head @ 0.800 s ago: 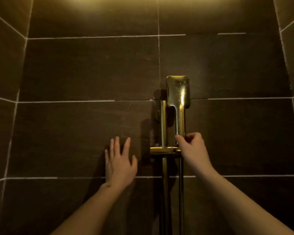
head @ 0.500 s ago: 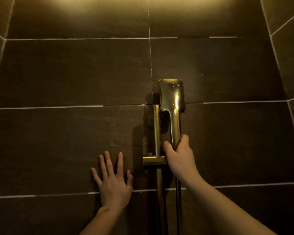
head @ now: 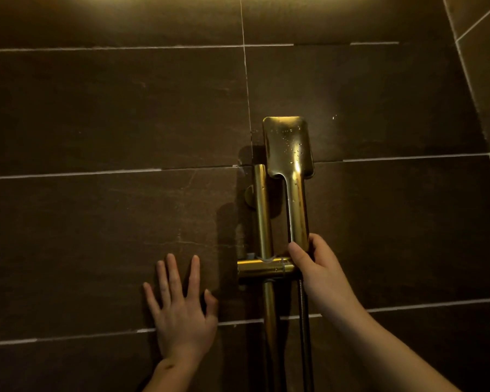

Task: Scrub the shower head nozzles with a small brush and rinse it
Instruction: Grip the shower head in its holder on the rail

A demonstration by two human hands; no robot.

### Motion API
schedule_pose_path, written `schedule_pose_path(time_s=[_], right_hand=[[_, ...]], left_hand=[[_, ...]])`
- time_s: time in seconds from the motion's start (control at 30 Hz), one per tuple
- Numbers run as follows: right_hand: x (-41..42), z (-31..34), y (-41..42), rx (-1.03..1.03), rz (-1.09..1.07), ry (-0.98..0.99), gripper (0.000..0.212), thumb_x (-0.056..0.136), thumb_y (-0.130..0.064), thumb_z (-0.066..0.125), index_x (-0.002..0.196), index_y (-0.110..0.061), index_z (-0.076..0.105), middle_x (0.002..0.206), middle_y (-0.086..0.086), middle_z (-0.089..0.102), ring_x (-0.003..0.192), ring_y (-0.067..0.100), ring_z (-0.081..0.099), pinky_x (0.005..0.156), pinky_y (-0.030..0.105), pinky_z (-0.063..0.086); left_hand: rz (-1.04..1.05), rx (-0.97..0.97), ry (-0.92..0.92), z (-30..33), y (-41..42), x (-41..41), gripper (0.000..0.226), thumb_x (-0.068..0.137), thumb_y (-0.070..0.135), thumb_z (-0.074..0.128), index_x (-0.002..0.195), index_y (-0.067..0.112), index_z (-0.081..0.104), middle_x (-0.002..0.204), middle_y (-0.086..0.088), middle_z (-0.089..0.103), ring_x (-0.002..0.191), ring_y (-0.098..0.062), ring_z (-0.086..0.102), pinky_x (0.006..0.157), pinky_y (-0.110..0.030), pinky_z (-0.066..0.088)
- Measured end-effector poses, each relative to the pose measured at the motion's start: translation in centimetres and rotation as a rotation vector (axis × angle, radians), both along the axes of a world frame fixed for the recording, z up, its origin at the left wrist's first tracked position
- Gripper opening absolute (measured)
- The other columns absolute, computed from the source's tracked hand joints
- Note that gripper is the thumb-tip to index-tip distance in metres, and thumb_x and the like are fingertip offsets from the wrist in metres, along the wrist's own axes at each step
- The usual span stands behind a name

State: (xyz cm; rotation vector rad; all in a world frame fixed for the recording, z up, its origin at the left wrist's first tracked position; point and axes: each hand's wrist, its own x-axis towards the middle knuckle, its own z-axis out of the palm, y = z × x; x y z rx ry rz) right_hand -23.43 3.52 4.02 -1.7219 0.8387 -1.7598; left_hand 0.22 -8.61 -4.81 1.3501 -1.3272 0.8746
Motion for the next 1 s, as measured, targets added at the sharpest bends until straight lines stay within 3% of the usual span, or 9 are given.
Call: schedule_pose_path(time_s=[0.1,0.2,0.4,0.53,0.7,0.8,0.9,1.0], right_hand=[[0.0,0.0,-0.3,0.004,0.054,-0.061,0.008,0.099,-0.022,0.051,0.099,-0.029,0.055,0.093,0.000,0.067,0.078,0.001,0.069,0.058,0.014,0.051],[0.1,0.2,-0.4,0.015,0.064,-0.075,0.012,0.099,-0.021,0.051,0.108,-0.023,0.059,0.097,0.006,0.071,0.083,0.012,0.072,0.064,0.022,0.054],[0.6,1.0,-0.8,-0.032,0.032,-0.072,0.014,0.101,-0.022,0.047,0.107,-0.019,0.058,0.095,0.009,0.066,0.084,0.020,0.068,0.074,0.035,0.055],[0.9,2.7,-1.1,-0.050,-0.002,-0.081,0.016,0.103,-0.026,0.042,0.113,-0.020,0.053,0.086,0.005,0.061,0.071,0.015,0.062,0.065,0.030,0.055],[-0.7,3.2,-1.9,-0.134,-0.144,0.039,0.016,0.104,-0.026,0.041,0.110,-0.017,0.053,0.079,0.001,0.056,0.062,0.007,0.056,0.053,0.017,0.048],[-2.1,2.1,-2.2,-0.141,-0.170,0.072,0.014,0.103,-0.025,0.042,0.111,-0.020,0.053,0.086,0.001,0.057,0.067,0.005,0.057,0.056,0.019,0.046],[-3.0,0.2,-2.1,-0.099,-0.141,0.067,0.013,0.103,-0.021,0.043,0.111,-0.018,0.053,0.081,0.000,0.055,0.058,-0.003,0.055,0.052,0.014,0.046],[-3.3,-1.9,-1.7,-0.041,-0.110,0.076,0.016,0.103,-0.020,0.044,0.116,-0.019,0.052,0.078,0.000,0.055,0.055,-0.001,0.054,0.051,0.014,0.047]], left_hand=[[-0.002,-0.045,-0.005,-0.1,-0.3,0.0,0.074,0.086,0.042,0.039,0.157,0.027,0.026,0.168,-0.017,0.017,0.156,-0.037,0.011,0.120,-0.060,0.004],[0.008,-0.053,-0.008,0.0,-0.4,0.0,0.076,0.085,0.044,0.040,0.157,0.030,0.021,0.167,-0.017,0.017,0.155,-0.037,0.012,0.119,-0.059,0.006],[0.028,-0.030,0.000,0.1,-0.1,-0.2,0.075,0.085,0.043,0.040,0.156,0.029,0.022,0.167,-0.018,0.018,0.156,-0.036,0.010,0.120,-0.061,0.008],[0.021,-0.033,0.000,0.0,-0.2,0.0,0.075,0.087,0.043,0.040,0.157,0.031,0.017,0.168,-0.017,0.014,0.156,-0.035,0.007,0.121,-0.061,0.005],[0.012,-0.019,0.005,0.0,0.0,-0.1,0.071,0.089,0.042,0.039,0.157,0.027,0.025,0.169,-0.019,0.014,0.157,-0.037,0.007,0.120,-0.065,0.008],[-0.006,-0.018,0.004,0.0,0.2,-0.2,0.071,0.089,0.041,0.038,0.157,0.026,0.026,0.169,-0.020,0.014,0.157,-0.037,0.006,0.120,-0.067,0.008],[-0.021,0.001,0.006,0.1,0.5,-0.3,0.071,0.089,0.040,0.038,0.157,0.024,0.029,0.169,-0.021,0.013,0.157,-0.037,0.004,0.120,-0.068,0.008],[-0.020,0.039,0.009,0.4,1.0,-0.3,0.071,0.089,0.039,0.037,0.157,0.022,0.031,0.169,-0.022,0.012,0.157,-0.038,0.003,0.120,-0.068,0.006]])
